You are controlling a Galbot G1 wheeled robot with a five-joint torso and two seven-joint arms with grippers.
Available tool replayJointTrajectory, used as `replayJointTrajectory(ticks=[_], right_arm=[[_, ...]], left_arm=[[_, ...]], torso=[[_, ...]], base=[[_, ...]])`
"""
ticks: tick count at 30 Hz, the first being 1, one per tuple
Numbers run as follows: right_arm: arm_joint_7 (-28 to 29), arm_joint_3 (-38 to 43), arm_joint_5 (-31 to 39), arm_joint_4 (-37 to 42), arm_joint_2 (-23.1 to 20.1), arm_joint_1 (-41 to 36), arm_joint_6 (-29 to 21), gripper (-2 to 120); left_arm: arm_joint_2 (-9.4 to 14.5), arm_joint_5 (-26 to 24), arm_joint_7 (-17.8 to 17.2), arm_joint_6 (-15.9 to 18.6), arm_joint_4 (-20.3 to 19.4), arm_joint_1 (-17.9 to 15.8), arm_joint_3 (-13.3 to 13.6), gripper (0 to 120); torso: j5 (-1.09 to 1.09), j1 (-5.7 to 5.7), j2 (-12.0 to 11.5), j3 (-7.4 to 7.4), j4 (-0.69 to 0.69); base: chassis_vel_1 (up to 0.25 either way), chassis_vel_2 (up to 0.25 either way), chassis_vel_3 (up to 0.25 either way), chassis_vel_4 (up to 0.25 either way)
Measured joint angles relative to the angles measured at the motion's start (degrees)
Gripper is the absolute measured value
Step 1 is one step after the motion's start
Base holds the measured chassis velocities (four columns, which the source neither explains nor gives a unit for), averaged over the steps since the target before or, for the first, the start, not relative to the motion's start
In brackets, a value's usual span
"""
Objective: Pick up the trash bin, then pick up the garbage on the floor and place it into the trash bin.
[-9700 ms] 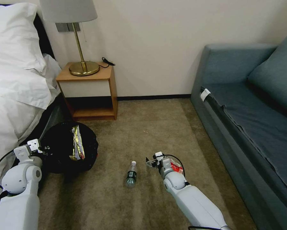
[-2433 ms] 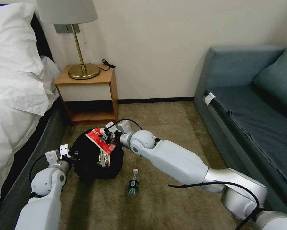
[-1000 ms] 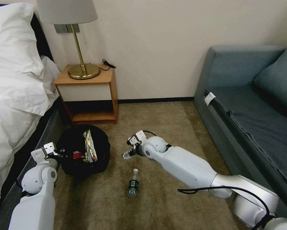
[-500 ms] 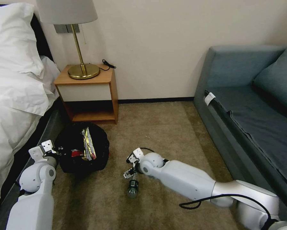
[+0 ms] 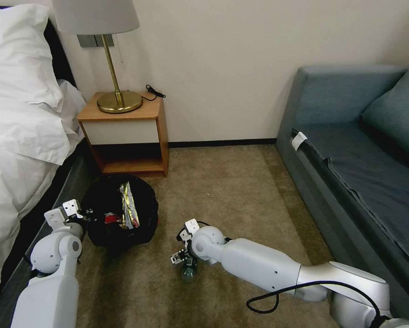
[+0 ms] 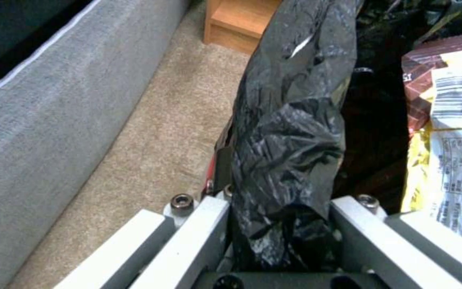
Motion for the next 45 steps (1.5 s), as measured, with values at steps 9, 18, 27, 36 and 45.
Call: replayJointTrajectory(ticks=[9, 18, 27, 36, 45], right_arm=[[0.27, -0.64, -0.59, -1.13, 0.07, -0.15, 0.02, 100], [-0.58, -1.31, -2.25, -4.36, 0.49, -1.27, 0.02, 100], [-1.08, -1.52, -2.84, -5.50, 0.63, -1.95, 0.03, 100], [-2.12, -1.74, -3.54, -6.69, 0.88, -1.99, 0.03, 100], [-3.33, -2.01, -3.94, -7.18, 1.07, -2.17, 0.04, 100]], left_arm=[[-0.29, 0.20, 0.47, 0.00, -0.65, 0.03, 0.62, 2], [-0.53, 0.45, 1.17, -0.18, -0.26, -0.24, 1.09, 2], [-0.96, 0.55, 1.41, -0.40, -0.25, -0.17, 1.26, 2], [-1.20, 0.58, 1.54, -0.57, -0.46, 0.13, 1.18, 2], [-1.66, 0.71, 1.67, -0.63, -0.98, 0.42, 1.15, 2]], torso=[[0.00, 0.00, 0.00, 0.00, 0.01], [0.00, 0.00, 0.00, 0.00, 0.01], [0.00, 0.00, 0.00, 0.00, 0.00], [0.00, 0.00, 0.00, 0.00, 0.01], [0.00, 0.00, 0.00, 0.00, 0.01]], base=[[0.000, 0.000, 0.000, 0.000], [0.000, 0.000, 0.000, 0.000], [0.000, 0.000, 0.000, 0.000], [0.000, 0.000, 0.000, 0.000], [0.000, 0.000, 0.000, 0.000]])
